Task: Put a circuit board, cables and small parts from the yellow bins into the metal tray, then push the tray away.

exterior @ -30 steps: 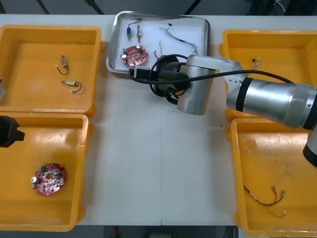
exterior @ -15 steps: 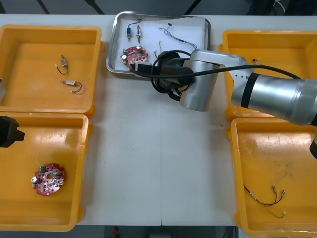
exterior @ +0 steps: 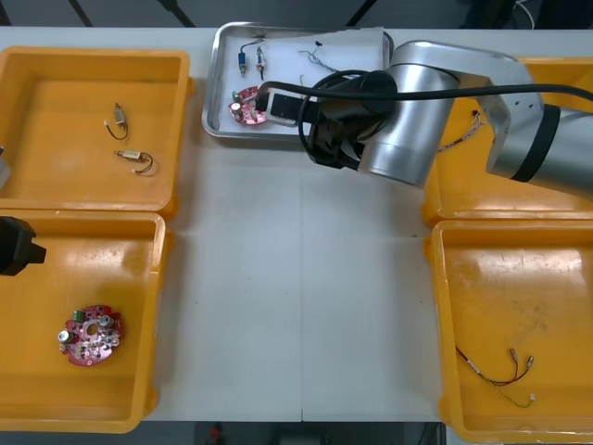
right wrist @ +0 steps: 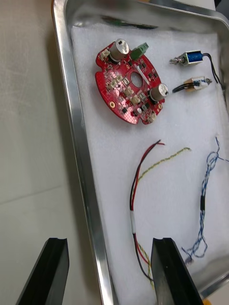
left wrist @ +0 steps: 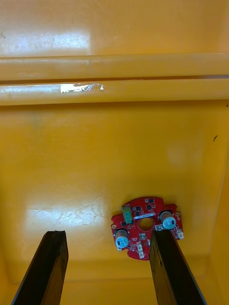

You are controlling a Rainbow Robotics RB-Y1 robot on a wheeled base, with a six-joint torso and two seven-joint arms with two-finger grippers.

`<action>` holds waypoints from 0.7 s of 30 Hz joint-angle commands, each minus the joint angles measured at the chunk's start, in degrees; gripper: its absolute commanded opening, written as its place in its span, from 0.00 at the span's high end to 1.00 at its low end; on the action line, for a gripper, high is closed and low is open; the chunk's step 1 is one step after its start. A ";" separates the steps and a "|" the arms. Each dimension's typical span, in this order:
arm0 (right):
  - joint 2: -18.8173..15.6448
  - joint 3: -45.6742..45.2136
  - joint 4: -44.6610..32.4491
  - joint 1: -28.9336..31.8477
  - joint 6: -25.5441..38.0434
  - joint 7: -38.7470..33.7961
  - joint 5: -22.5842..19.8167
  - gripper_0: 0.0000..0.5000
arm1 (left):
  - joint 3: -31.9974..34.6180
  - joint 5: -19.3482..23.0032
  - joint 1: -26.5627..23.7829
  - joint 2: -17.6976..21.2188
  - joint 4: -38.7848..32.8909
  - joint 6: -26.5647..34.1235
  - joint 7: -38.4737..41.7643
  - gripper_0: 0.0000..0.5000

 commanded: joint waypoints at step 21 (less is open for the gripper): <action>-23.57 -4.14 -18.33 -2.69 22.50 -35.59 -21.76 0.00 | -0.50 0.38 0.36 2.64 -0.28 0.07 1.77 0.00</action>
